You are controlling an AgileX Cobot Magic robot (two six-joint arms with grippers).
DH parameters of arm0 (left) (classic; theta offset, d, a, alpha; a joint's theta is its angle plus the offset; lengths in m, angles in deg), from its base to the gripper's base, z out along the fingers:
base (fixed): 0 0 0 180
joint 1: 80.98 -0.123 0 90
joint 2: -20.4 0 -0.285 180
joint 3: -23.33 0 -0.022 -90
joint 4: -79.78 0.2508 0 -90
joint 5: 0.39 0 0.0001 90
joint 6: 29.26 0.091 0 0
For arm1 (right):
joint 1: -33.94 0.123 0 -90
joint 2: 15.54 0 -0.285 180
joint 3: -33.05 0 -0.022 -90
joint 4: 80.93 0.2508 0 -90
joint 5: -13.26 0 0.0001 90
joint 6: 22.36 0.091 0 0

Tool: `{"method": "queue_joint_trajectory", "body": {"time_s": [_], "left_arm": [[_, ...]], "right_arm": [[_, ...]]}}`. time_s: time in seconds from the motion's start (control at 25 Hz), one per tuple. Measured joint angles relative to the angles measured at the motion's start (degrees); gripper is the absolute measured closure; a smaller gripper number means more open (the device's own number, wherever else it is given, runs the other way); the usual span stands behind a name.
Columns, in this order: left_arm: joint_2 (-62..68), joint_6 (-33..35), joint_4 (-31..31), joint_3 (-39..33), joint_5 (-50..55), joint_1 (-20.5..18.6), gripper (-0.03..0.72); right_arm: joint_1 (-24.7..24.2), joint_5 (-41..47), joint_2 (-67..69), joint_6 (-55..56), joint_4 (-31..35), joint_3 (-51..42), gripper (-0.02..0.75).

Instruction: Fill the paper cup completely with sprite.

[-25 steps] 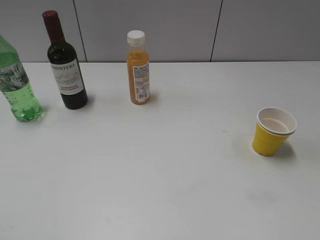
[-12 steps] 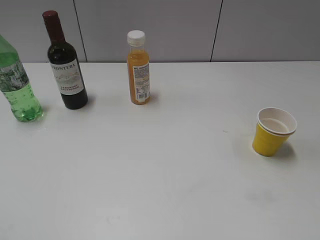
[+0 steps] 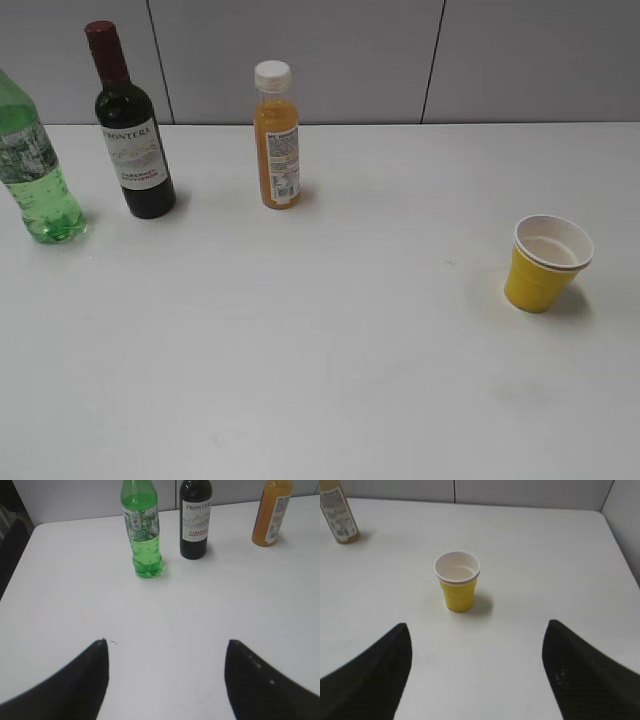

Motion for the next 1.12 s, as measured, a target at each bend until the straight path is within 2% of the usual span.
{"method": "queue_joint_trajectory", "body": {"time_s": [0.32, 0.84, 1.12], "left_arm": [[0.0, 0.0, 0.0, 0.0, 0.0, 0.0, 0.136], [0.0, 0.0, 0.0, 0.0, 0.0, 0.0, 0.136], [0.0, 0.0, 0.0, 0.0, 0.0, 0.0, 0.090]], "right_arm": [[0.0, -13.4, 5.9, -0.3, -0.2, 0.3, 0.101], [0.0, -30.5, 20.9, -3.3, 0.0, 0.3, 0.102], [0.0, -38.5, 31.2, -4.0, 4.7, 0.3, 0.115]]}}
